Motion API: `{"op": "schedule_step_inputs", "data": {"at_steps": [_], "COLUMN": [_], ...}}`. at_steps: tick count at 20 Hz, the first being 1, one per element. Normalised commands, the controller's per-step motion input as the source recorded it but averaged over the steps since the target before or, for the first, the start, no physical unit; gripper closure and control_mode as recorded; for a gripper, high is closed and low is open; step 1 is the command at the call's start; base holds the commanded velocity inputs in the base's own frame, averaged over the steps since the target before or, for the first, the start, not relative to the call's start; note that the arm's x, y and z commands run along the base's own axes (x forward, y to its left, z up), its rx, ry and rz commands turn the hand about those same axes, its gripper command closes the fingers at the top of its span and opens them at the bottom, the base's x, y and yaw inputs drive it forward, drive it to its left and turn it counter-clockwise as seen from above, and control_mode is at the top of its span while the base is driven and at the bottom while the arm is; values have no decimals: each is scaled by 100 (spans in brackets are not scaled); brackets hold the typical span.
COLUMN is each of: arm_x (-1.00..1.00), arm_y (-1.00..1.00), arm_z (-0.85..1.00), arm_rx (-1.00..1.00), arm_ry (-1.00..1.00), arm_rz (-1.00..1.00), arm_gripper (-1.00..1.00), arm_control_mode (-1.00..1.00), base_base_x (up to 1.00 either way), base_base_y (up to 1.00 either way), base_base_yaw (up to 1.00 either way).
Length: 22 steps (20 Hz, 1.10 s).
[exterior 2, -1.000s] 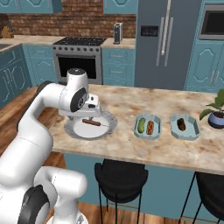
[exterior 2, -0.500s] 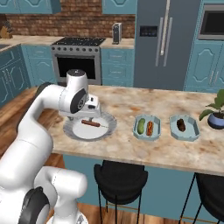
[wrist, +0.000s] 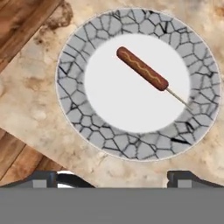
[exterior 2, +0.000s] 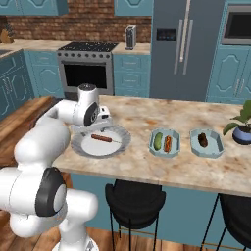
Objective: Place one cooked food and one vegetable from the large plate to each tupperware container.
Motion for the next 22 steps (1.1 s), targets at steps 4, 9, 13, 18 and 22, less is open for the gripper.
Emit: {"op": "schedule_step_inputs", "data": {"at_steps": [4, 9, 13, 18, 22], "arm_x": [98, 88, 62, 12, 18], "arm_y": [0, 3, 5, 0, 0], "arm_z": [-27, -34, -55, -49, -45], "arm_rx": [-11, -3, -1, 5, 10], "arm_ry": [20, 21, 9, -5, -18], "arm_rz": [54, 35, 19, 20, 13], "arm_gripper": [-100, -100, -100, -100, -100], "arm_control_mode": [-100, -100, -100, -100, -100], "base_base_x": [0, 0, 0, 0, 0], "base_base_y": [0, 0, 0, 0, 0], "base_base_yaw": [0, 0, 0, 0, 0]}}
